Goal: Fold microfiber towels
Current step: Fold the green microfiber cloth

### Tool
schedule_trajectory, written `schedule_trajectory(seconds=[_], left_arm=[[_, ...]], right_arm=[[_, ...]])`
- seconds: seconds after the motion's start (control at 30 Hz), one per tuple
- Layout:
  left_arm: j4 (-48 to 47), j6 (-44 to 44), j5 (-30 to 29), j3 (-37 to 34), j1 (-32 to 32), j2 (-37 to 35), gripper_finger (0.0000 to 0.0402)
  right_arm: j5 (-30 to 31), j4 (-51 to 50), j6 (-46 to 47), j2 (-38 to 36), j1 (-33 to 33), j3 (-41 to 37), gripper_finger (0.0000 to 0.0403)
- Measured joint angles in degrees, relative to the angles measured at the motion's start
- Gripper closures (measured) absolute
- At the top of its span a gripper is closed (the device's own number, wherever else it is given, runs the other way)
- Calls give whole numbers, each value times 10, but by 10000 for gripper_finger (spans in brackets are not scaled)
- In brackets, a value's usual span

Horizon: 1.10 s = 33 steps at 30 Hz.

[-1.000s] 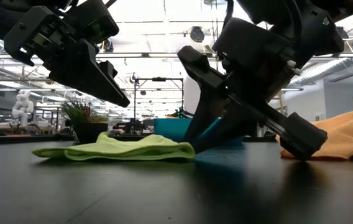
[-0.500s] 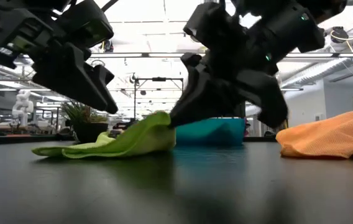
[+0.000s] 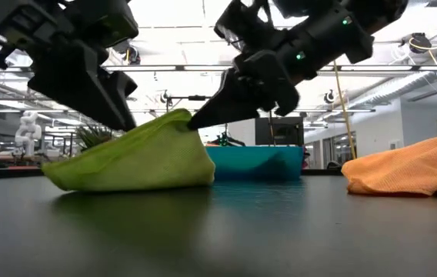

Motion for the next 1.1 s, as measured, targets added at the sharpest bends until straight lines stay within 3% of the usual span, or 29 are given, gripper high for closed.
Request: schedule_trajectory(seconds=[0.37,0.53,0.8,1.0,1.1], left_arm=[[-205,-54,-15,122,5,0,256],[-232,-117,-21,128,5,0,256],[-297,-175,-95,128,6,-16,256],[-292,-159,-37,128,16,-16,251],[-288,-139,-13,128,26,-14,224]], right_arm=[[0,7,68,0,-42,0,403],[0,7,72,0,-48,0,403],[-2,7,72,0,-48,0,403],[-2,7,72,0,-48,0,403],[-2,7,72,0,-48,0,403]])
